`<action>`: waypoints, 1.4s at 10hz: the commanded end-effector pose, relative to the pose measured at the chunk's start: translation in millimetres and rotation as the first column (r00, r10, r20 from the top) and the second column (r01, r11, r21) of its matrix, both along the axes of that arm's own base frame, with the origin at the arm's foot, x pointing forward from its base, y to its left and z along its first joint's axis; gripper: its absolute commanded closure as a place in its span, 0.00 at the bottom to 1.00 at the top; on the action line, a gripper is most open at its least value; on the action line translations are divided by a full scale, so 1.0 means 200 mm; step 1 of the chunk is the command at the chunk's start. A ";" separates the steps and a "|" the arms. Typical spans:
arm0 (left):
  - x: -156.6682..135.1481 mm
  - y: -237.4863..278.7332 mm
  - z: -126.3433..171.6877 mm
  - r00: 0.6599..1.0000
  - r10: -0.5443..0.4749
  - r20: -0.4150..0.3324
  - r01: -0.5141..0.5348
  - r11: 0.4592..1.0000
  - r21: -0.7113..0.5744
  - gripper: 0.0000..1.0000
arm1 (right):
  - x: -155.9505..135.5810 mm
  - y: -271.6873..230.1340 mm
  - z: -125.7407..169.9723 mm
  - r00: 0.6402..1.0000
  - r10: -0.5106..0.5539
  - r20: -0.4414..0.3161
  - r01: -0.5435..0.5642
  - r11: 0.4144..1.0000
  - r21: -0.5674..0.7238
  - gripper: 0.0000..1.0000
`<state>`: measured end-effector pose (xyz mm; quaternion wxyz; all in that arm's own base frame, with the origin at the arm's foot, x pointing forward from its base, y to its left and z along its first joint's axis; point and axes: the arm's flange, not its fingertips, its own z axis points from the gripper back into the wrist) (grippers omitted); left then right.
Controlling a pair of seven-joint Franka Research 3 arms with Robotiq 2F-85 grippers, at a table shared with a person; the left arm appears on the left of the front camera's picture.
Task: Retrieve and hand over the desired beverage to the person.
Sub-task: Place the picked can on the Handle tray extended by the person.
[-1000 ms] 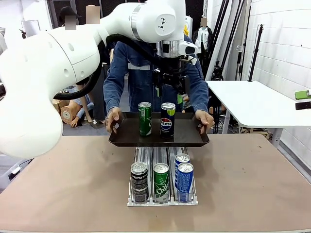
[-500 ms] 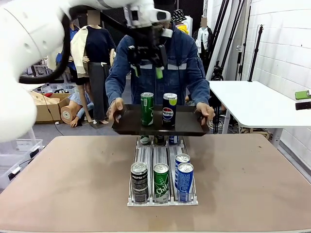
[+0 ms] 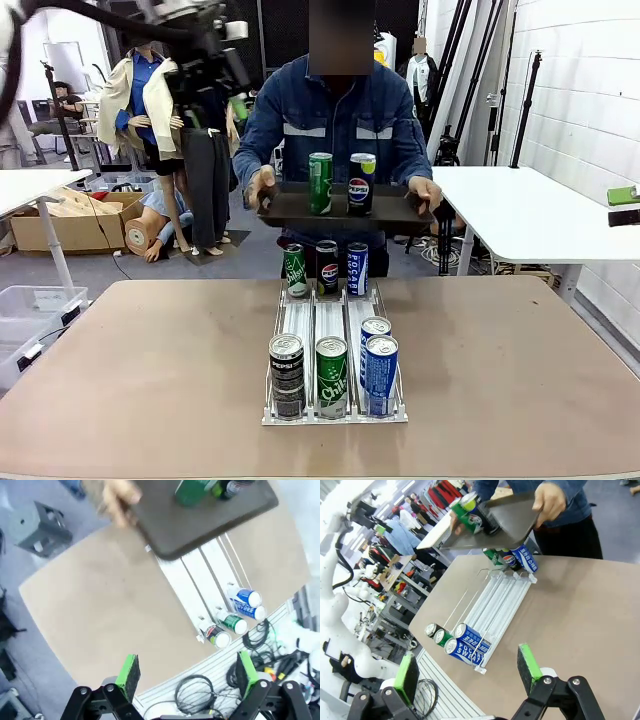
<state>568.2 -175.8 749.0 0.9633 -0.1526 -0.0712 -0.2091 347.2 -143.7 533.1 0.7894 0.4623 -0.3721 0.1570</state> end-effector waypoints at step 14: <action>-0.82 1.02 -1.22 0.856 0.509 -0.083 -0.368 0.490 -0.790 0.00 | 0.01 0.00 0.01 1.000 0.005 0.018 -0.005 1.000 0.020 0.00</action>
